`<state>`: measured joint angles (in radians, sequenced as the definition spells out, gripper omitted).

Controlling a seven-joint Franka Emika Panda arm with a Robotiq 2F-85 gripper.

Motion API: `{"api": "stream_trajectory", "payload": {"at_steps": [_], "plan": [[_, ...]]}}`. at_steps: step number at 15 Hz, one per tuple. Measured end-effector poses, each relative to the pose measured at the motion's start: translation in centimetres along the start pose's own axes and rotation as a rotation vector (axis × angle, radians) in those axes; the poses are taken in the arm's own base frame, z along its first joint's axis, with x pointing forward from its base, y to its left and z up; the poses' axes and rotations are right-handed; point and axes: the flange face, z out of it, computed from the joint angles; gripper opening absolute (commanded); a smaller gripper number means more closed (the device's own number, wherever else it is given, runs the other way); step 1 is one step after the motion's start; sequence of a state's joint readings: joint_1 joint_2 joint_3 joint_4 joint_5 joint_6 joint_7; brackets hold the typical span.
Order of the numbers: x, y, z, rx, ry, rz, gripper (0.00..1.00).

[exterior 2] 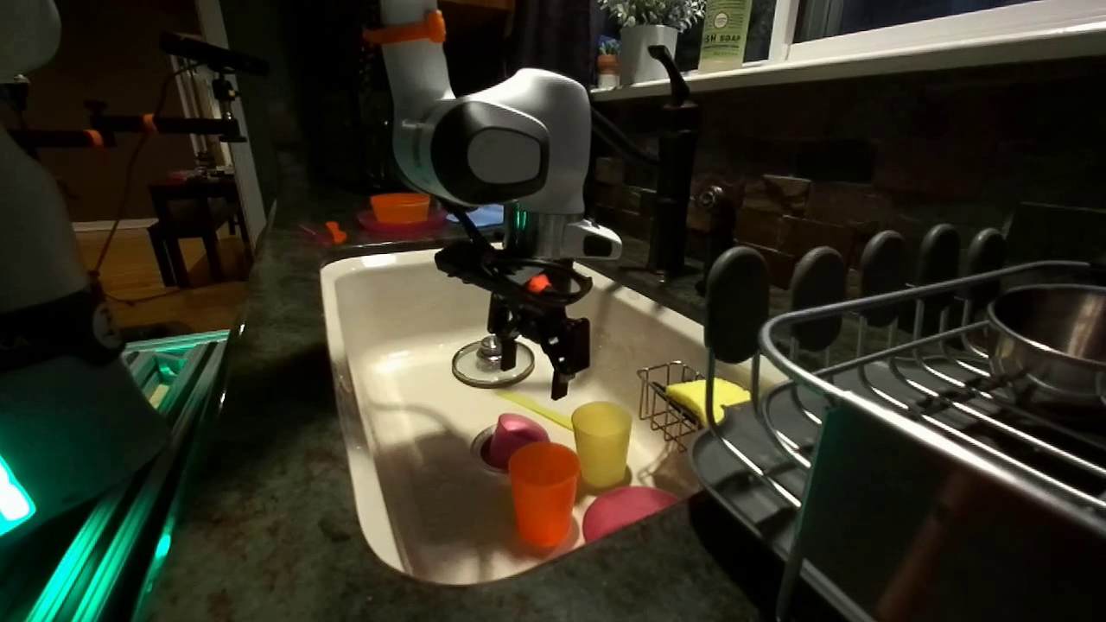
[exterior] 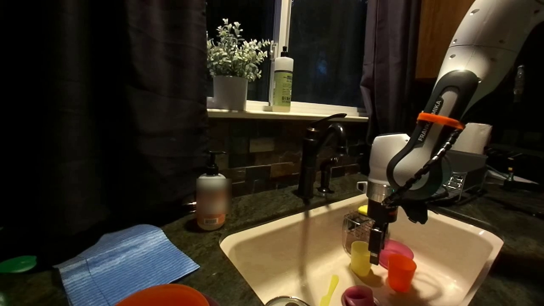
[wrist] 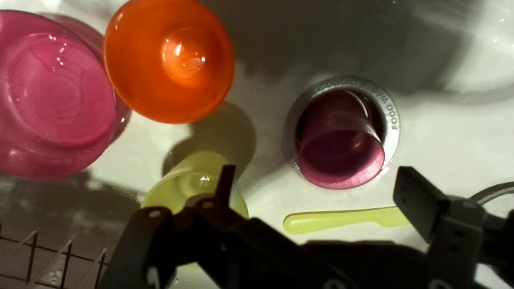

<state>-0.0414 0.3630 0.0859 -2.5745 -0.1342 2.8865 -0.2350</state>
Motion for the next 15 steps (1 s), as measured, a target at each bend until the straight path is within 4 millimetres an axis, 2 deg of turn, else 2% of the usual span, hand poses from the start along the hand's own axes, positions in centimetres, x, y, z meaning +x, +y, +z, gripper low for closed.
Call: {"api": "stream_trajectory", "payload": {"at_steps": [7, 11, 15], "plan": [[1.5, -0.3, -0.9, 0.003, 0.066, 0.041, 1.0], [2.3, -0.1, 0.0, 0.052, 0.07, 0.113, 1.0], [2.6, 0.1, 1.2, 0.094, 0.001, 0.15, 1.0]]}}
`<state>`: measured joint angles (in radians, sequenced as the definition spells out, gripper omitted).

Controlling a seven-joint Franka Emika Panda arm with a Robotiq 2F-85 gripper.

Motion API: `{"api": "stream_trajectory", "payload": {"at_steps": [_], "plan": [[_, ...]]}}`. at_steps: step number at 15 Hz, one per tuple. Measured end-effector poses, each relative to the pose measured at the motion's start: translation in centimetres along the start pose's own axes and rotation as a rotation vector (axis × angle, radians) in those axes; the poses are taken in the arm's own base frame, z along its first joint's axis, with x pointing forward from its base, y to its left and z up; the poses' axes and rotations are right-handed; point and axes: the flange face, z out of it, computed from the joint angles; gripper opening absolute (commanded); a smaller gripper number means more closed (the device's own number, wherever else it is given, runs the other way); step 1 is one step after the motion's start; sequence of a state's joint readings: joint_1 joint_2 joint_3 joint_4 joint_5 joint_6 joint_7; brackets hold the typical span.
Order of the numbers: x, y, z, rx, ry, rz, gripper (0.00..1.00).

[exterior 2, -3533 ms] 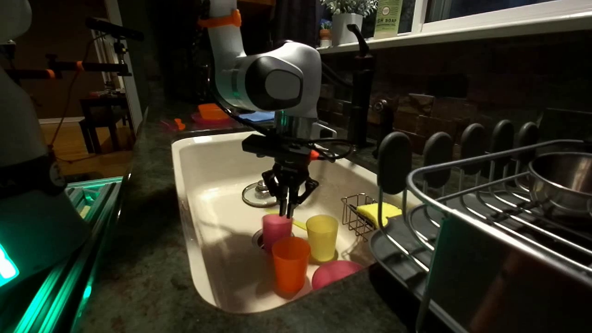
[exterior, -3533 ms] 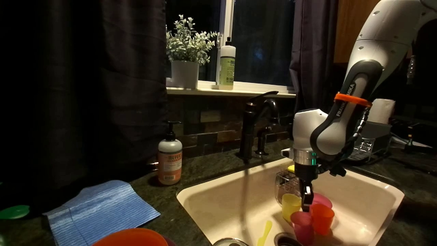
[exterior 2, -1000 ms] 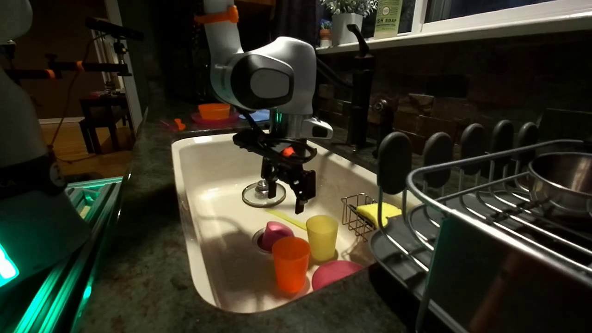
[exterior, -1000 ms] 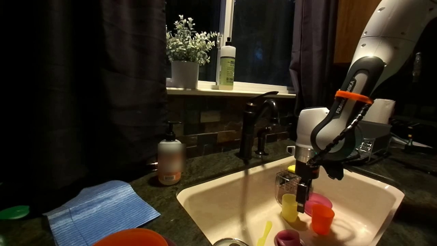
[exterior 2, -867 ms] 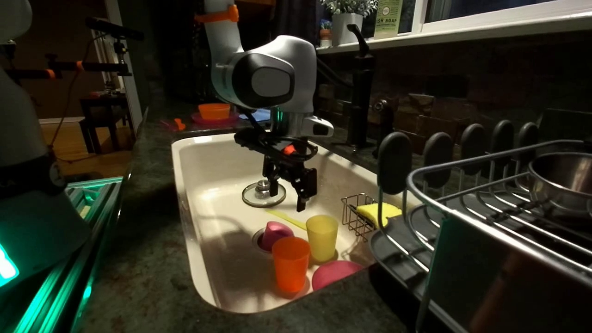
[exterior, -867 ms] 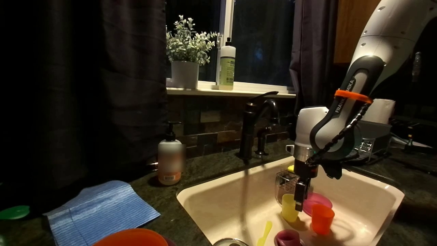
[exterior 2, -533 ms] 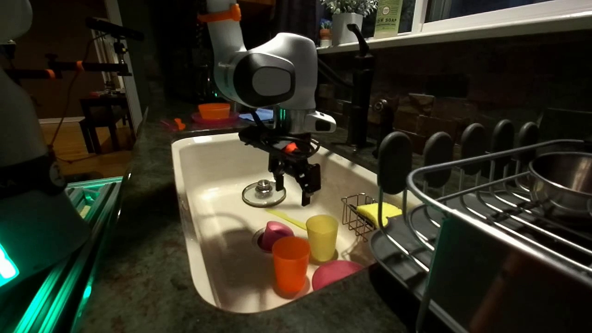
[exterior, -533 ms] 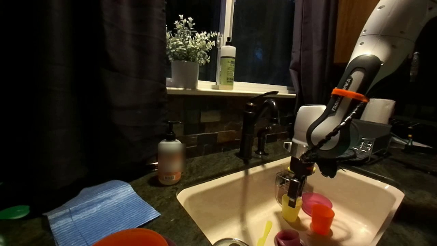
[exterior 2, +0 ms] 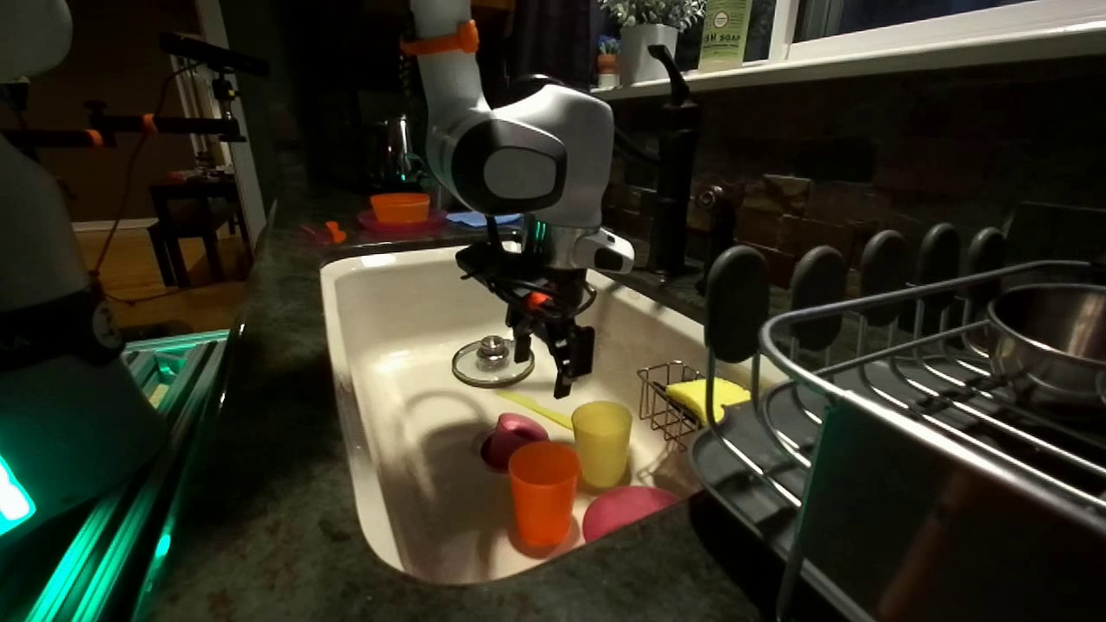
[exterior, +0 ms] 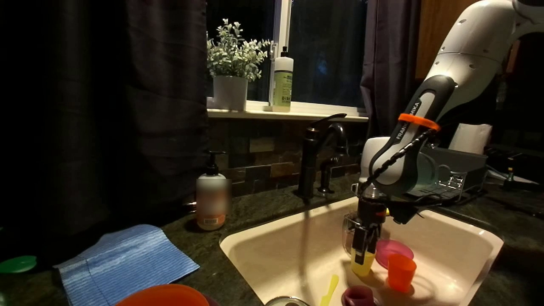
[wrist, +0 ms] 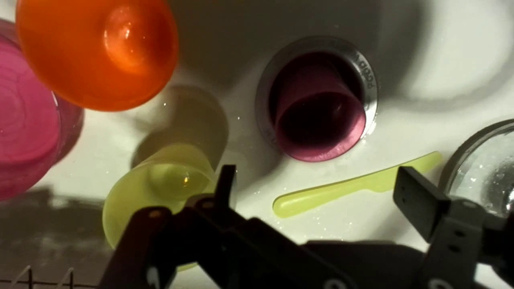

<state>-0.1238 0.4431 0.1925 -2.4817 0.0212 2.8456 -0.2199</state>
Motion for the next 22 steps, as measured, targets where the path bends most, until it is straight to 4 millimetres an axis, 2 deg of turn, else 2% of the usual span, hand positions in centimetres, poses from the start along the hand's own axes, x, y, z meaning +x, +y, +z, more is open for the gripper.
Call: {"api": "stream_trajectory", "payload": {"at_steps": [5, 8, 14, 22], "plan": [[0.1, -0.6, 0.5, 0.015, -0.113, 0.036, 1.0], [0.0, -1.0, 0.8, -0.042, -0.151, 0.101, 1.0], [-0.7, -2.2, 2.7, -0.097, -0.191, 0.161, 1.0], [-0.5, -0.2, 4.2, -0.105, -0.086, 0.214, 1.0]]}}
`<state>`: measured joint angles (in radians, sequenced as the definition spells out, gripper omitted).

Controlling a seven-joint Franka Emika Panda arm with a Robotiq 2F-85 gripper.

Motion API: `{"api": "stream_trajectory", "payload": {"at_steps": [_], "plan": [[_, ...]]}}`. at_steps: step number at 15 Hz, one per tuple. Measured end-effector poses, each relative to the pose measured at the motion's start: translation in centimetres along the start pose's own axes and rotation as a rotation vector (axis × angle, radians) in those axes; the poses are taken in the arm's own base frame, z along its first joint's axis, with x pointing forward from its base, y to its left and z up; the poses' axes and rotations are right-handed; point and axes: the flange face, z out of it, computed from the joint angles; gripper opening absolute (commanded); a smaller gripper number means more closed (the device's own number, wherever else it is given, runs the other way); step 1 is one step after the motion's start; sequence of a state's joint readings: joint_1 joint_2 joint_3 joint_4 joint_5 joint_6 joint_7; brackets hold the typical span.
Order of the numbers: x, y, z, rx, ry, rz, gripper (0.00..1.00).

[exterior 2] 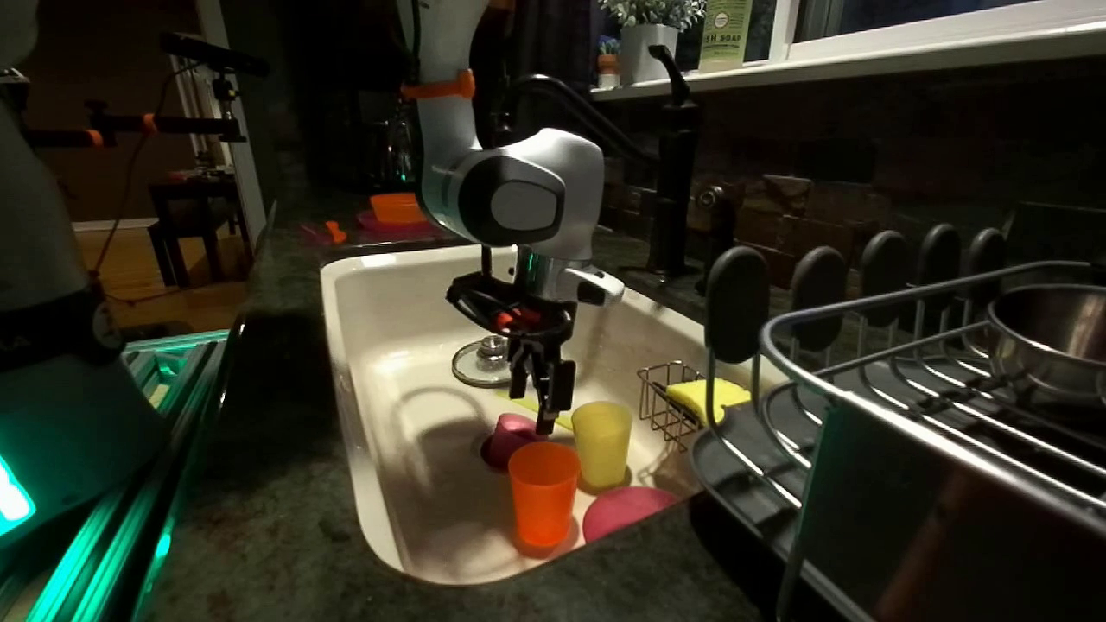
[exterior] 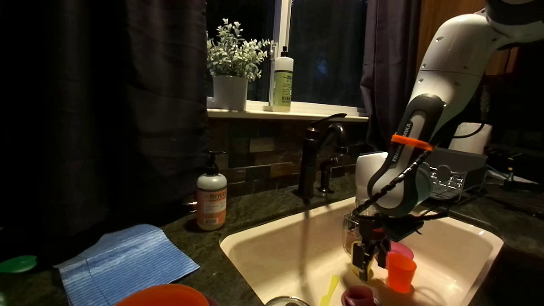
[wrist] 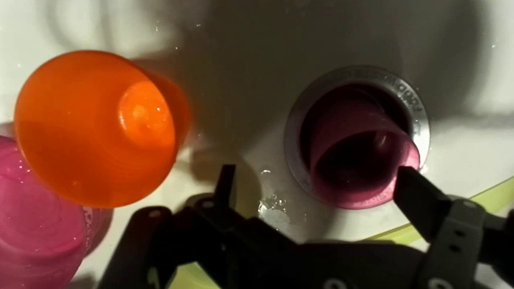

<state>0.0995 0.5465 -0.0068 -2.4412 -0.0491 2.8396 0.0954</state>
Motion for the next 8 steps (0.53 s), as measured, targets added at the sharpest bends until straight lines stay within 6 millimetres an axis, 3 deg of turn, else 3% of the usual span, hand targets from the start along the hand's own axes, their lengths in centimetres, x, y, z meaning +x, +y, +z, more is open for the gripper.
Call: {"api": "stream_trajectory", "payload": {"at_steps": [5, 8], "plan": [[-0.1, 0.1, 1.1, 0.011, -0.016, 0.025, 0.98], [0.1, 0.2, 1.7, 0.019, -0.025, 0.035, 0.9]]}}
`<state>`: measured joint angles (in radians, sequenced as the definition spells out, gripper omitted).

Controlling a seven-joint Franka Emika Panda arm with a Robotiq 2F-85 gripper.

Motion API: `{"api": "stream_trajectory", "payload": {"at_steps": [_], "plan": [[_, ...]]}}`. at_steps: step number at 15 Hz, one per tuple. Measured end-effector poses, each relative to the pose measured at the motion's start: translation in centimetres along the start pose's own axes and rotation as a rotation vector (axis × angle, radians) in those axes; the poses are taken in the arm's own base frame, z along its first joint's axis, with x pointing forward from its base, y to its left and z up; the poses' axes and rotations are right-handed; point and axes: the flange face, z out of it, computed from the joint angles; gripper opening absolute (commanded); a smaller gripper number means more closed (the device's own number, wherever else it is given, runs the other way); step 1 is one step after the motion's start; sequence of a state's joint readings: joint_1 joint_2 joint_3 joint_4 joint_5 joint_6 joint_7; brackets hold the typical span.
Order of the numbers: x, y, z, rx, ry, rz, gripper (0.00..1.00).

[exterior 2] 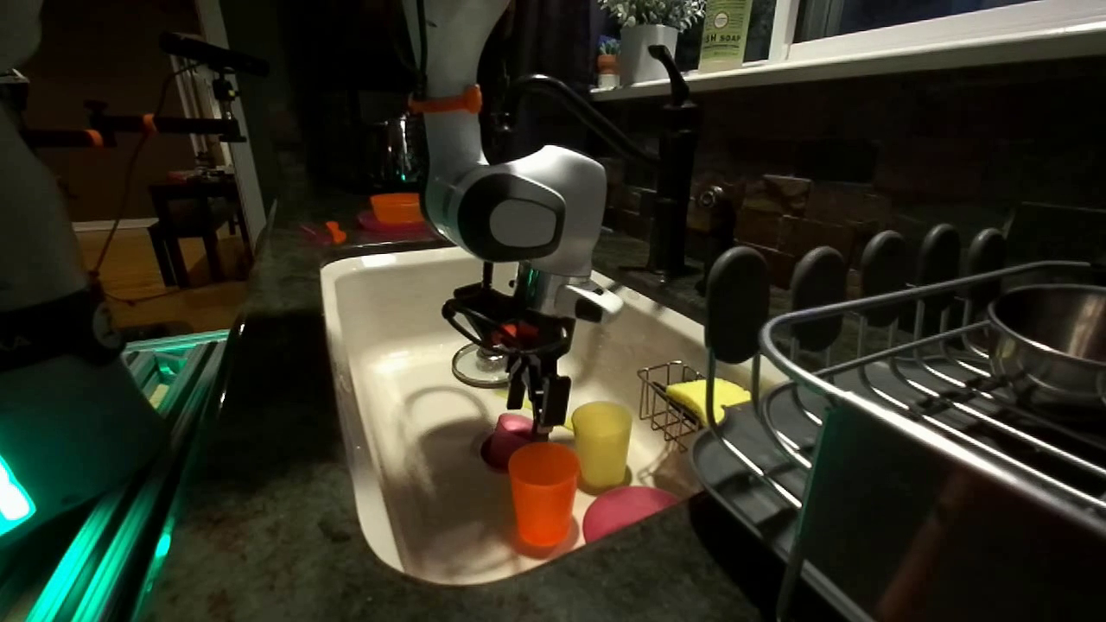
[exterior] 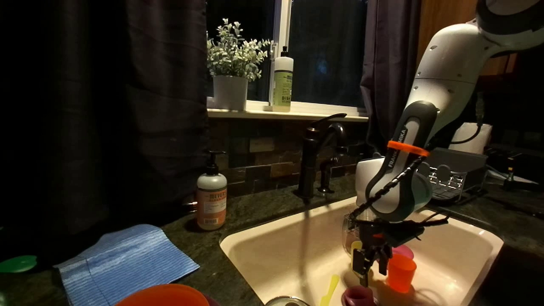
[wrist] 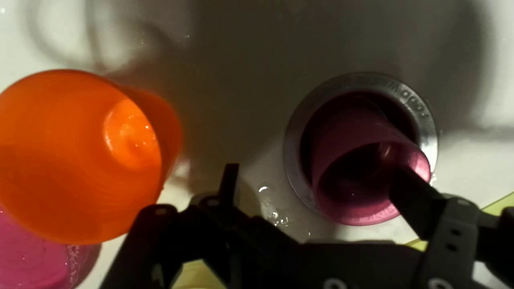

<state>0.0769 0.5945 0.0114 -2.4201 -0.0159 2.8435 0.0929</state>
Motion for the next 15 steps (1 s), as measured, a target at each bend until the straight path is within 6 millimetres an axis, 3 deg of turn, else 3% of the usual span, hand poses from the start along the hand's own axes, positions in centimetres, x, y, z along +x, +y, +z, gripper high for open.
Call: {"api": "stream_trajectory", "payload": {"at_steps": [1, 3, 5, 6, 7, 12, 13, 15], "plan": [[0.1, 0.0, 0.2, 0.006, -0.003, 0.002, 0.93], [0.5, 0.0, 0.7, 0.022, -0.006, 0.001, 0.86], [1.0, 0.1, 1.2, 0.036, -0.008, -0.003, 0.73], [1.3, 0.1, 1.5, 0.043, -0.009, -0.007, 0.56], [1.5, 0.2, 1.8, 0.05, -0.011, -0.01, 0.46], [2.6, -0.2, 3.2, 0.082, -0.026, -0.042, 0.08], [2.8, -0.4, 3.2, 0.09, -0.025, -0.051, 0.02], [3.0, -0.9, 2.9, 0.105, -0.017, -0.078, 0.0]]}}
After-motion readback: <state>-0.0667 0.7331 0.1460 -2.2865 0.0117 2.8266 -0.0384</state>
